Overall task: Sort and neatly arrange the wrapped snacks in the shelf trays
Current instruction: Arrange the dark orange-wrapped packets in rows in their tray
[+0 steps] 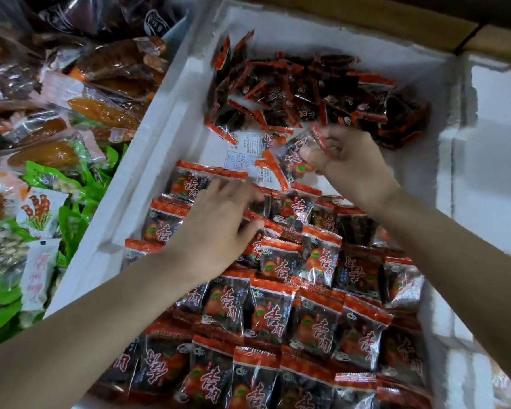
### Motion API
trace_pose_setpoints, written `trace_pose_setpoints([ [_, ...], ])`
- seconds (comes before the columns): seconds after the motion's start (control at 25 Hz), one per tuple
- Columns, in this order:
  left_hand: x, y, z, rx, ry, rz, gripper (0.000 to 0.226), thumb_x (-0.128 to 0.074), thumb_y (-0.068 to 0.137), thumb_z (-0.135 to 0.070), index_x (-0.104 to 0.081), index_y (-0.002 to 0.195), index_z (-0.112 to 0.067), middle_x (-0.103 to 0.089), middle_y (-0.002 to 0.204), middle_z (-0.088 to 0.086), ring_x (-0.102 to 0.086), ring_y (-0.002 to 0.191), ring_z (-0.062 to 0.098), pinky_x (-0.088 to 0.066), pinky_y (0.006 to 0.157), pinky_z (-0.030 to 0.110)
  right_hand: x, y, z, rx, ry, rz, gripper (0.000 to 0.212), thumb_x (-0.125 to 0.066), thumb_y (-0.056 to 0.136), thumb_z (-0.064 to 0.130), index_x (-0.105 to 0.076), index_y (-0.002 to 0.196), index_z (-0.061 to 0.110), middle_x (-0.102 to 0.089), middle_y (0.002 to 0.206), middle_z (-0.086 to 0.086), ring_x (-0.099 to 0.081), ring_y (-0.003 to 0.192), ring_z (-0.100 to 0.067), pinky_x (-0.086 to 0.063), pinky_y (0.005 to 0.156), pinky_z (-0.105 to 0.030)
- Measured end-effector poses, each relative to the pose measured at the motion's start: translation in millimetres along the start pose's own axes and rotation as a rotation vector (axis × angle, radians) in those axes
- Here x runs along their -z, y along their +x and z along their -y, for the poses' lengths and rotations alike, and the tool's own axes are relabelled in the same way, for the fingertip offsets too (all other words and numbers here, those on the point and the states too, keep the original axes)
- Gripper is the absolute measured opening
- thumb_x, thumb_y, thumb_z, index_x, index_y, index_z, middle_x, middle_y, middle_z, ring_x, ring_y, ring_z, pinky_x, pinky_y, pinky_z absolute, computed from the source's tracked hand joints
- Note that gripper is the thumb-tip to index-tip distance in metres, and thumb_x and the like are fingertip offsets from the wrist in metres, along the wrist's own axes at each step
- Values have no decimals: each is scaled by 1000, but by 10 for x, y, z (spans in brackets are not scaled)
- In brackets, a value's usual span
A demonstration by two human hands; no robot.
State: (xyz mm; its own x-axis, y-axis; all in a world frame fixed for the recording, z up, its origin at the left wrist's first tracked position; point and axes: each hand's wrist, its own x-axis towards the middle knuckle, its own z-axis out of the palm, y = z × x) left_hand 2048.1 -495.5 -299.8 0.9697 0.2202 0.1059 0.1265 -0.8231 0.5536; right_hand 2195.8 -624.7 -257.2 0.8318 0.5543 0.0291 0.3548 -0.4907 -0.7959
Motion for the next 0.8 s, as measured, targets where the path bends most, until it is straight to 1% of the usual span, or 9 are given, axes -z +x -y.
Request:
trace_pose_setpoints([
  [0.04,-24,-37,38,-78,162,45,36,-57,88,-32,-58,121,-17,-58,118,-2,-44,113,17,-35,96,27,-35,30,-1,-1,-26,10,1,-65,87,22,-64,88,22,-67,83,8,-64,83,-9,-52,83,-29],
  [0.12,-66,-84,102,-158,356,94,42,-57,81,-35,-65,115,-11,-63,105,4,-53,101,27,-46,83,41,-145,77,-3,29,-96,86,6,-65,87,22,-64,92,18,-68,90,0,-64,87,-14,-50,81,-26],
  [0.2,-88,-94,125,-158,423,116,47,-55,80,-37,-66,115,-8,-62,103,6,-52,100,28,-48,81,44,-249,110,1,59,-192,198,12,-64,87,22,-63,95,12,-68,93,-7,-63,89,-19,-46,80,-28],
  [0.36,-95,-88,114,-94,341,129,45,-52,89,-40,-54,125,-13,-51,116,5,-40,116,26,-33,98,40,-284,197,0,98,-405,371,28,-61,90,22,-60,116,12,-61,107,-5,-56,108,-19,-38,70,-19],
  [0.48,-92,-102,142,-129,345,88,43,-51,82,-42,-60,112,-13,-56,101,5,-46,102,25,-41,87,40,-301,224,9,95,-511,464,41,-57,92,23,-51,131,12,-54,129,-8,-47,122,-20,-33,85,-18],
  [0.56,-116,-105,195,-159,355,39,41,-52,79,-42,-62,107,-13,-57,96,5,-49,97,25,-45,81,41,-363,194,17,79,-510,495,41,-58,92,23,-51,131,12,-54,121,-5,-48,115,-15,-31,81,-13],
  [0.64,-125,-113,196,-182,375,7,40,-54,78,-41,-62,105,-13,-58,94,5,-53,94,27,-47,78,41,-427,132,35,84,-428,502,34,-59,91,20,-56,124,12,-51,106,2,-46,103,-9,-32,73,-15],
  [0.72,-138,-110,206,-202,389,-5,40,-55,77,-42,-63,104,-13,-58,93,5,-54,92,26,-49,77,41,-421,61,9,119,-400,400,34,-58,92,19,-54,125,15,-54,115,-2,-45,111,-11,-36,90,-23],
  [0.8,-134,-103,214,-211,398,5,40,-55,77,-42,-64,103,-13,-58,91,5,-55,89,25,-50,77,40,-318,-13,-45,100,-535,206,39,-51,95,27,-45,133,19,-48,131,-5,-41,122,-20,-35,99,-32],
])
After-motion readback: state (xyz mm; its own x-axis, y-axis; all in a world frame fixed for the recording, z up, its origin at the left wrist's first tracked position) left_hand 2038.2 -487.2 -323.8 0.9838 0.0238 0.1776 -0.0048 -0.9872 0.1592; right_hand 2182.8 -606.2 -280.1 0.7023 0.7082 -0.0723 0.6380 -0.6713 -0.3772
